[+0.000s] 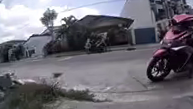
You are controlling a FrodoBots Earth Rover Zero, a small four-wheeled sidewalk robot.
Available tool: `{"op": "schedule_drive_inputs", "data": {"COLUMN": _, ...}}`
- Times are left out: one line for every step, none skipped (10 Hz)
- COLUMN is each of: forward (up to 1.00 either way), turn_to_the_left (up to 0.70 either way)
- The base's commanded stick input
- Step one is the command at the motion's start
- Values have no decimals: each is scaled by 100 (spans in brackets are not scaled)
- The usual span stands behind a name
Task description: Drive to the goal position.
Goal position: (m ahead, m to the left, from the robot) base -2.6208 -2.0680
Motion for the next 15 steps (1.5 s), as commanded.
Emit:
{"op": "schedule_drive_inputs", "data": {"forward": 4, "turn_to_the_left": -59}}
{"op": "schedule_drive_inputs", "data": {"forward": 0, "turn_to_the_left": -69}}
{"op": "schedule_drive_inputs", "data": {"forward": 0, "turn_to_the_left": -68}}
{"op": "schedule_drive_inputs", "data": {"forward": 0, "turn_to_the_left": -43}}
{"op": "schedule_drive_inputs", "data": {"forward": 0, "turn_to_the_left": -13}}
{"op": "schedule_drive_inputs", "data": {"forward": 0, "turn_to_the_left": 0}}
{"op": "schedule_drive_inputs", "data": {"forward": 0, "turn_to_the_left": 0}}
{"op": "schedule_drive_inputs", "data": {"forward": 0, "turn_to_the_left": 0}}
{"op": "schedule_drive_inputs", "data": {"forward": 0, "turn_to_the_left": 0}}
{"op": "schedule_drive_inputs", "data": {"forward": 0, "turn_to_the_left": 0}}
{"op": "schedule_drive_inputs", "data": {"forward": 0, "turn_to_the_left": 0}}
{"op": "schedule_drive_inputs", "data": {"forward": 0, "turn_to_the_left": 0}}
{"op": "schedule_drive_inputs", "data": {"forward": 5, "turn_to_the_left": 0}}
{"op": "schedule_drive_inputs", "data": {"forward": 33, "turn_to_the_left": 0}}
{"op": "schedule_drive_inputs", "data": {"forward": 67, "turn_to_the_left": 0}}
